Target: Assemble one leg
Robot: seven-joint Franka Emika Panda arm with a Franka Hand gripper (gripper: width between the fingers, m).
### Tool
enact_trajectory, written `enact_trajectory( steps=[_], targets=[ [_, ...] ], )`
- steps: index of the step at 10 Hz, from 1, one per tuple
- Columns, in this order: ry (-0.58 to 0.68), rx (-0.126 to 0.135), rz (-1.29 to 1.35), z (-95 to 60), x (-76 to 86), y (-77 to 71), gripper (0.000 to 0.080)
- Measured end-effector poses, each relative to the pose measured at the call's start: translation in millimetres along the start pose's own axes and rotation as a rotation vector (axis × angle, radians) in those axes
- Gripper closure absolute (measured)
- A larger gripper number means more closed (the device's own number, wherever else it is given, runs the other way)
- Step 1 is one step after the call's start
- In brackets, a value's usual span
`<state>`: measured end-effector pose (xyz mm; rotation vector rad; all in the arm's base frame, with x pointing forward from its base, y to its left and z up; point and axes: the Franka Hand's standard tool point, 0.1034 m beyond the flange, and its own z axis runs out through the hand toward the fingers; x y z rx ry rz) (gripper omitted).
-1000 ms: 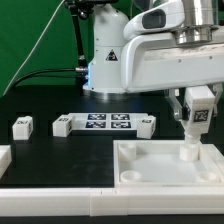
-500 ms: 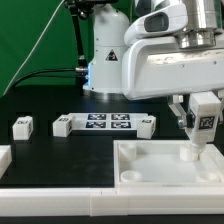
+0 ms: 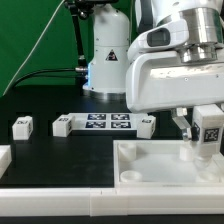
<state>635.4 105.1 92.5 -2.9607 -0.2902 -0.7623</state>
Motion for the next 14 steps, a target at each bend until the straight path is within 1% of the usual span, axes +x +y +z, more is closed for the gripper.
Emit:
enact_trajectory(
  steps=[3, 4, 7, 10, 14],
  targets=[
    [0.03, -0.003, -0.002, 7.3, -3.0, -2.0, 0.0508],
    [0.062, -0.009, -0.003, 7.3, -2.6, -1.4, 0.0508],
    [0.054, 0.0, -0.014, 8.5, -6.9, -12.0, 0.0508],
    [0.048, 0.006, -0.026, 9.6, -15.8, -20.9, 0.0508],
    [0.034, 0.002, -0.033, 11.9, -23.9, -17.4, 0.0508]
  ],
)
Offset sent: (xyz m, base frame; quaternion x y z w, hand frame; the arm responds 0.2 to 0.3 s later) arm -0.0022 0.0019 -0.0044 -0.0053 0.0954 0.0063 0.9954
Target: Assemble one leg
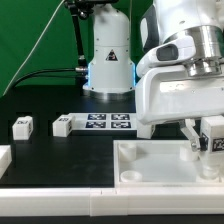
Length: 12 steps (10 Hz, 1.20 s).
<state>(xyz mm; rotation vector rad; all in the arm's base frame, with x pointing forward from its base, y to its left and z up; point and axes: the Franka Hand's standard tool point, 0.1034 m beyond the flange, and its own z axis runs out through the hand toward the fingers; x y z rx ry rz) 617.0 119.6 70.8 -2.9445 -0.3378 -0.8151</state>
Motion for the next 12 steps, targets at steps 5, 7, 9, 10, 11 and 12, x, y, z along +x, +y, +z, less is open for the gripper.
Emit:
enact_trajectory(
  steps=[5, 7, 9, 10, 11, 12],
  targets=[
    [0.007, -0.005, -0.001, 8.9, -8.9, 2.3, 0.0508],
    [0.023, -0.006, -0.002, 9.5, -7.0, 1.0, 0.0508],
    [0.024, -0.006, -0.002, 9.5, -7.0, 1.2, 0.0508],
    [0.023, -0.006, -0.002, 9.6, -7.1, 1.2, 0.0508],
    [0.023, -0.006, -0.002, 9.6, -7.1, 1.2, 0.0427],
    [0.023, -0.006, -0.002, 9.6, -7.1, 1.2, 0.028]
  ],
)
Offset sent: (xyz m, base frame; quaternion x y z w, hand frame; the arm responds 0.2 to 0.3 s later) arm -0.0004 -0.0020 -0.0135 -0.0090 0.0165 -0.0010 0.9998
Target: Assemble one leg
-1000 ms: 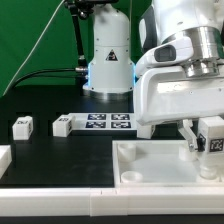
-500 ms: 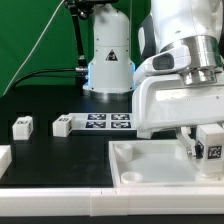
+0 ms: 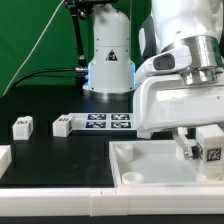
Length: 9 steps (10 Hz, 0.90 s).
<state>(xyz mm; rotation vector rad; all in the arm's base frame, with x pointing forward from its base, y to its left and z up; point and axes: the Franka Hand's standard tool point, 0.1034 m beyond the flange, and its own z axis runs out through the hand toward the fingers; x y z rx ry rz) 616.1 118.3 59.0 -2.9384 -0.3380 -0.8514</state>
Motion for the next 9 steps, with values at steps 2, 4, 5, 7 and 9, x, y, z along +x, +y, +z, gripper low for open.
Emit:
enact_trajectory(
  steps=[2, 4, 5, 7, 9],
  targets=[
    [0.0, 0.0, 0.0, 0.0, 0.0, 0.0, 0.0179],
    [0.0, 0.0, 0.0, 0.0, 0.0, 0.0, 0.0151],
    [0.0, 0.0, 0.0, 0.0, 0.0, 0.2, 0.0151],
    [-0.026, -0.001, 0.001, -12.3, 10.3, 8.7, 0.015],
    [-0.072, 0.009, -0.005, -13.8, 10.2, 7.2, 0.015]
  ],
)
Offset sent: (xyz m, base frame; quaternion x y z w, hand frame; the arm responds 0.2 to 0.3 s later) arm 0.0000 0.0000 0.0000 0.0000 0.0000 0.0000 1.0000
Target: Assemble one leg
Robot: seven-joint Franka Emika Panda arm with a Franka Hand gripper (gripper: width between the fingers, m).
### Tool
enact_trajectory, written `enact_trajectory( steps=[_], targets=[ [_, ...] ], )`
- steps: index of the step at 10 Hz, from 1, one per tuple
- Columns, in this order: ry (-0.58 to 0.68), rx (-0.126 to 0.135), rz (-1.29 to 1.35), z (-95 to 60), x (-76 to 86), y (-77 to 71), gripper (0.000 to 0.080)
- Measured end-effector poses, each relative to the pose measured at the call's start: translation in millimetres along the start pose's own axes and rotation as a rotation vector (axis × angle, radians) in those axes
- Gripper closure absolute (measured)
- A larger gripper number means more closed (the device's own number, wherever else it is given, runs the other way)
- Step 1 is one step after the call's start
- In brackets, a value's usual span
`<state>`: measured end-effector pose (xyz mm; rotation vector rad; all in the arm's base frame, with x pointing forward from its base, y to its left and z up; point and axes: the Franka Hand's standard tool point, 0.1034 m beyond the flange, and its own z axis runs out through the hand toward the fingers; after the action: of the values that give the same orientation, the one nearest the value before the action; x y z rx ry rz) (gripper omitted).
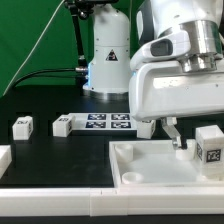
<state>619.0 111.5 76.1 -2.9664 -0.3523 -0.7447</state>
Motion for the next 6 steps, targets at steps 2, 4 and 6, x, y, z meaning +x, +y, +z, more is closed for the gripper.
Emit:
enact_trajectory(
  steps=[2, 4, 6],
  targets=[
    [-0.082, 0.013, 0.013, 3.5, -6.3, 1.2, 0.015],
    [-0.084, 0.013, 0.013, 3.5, -6.4, 1.2, 0.015],
    [-0.084, 0.013, 0.013, 3.5, -6.4, 1.2, 0.015]
  ],
)
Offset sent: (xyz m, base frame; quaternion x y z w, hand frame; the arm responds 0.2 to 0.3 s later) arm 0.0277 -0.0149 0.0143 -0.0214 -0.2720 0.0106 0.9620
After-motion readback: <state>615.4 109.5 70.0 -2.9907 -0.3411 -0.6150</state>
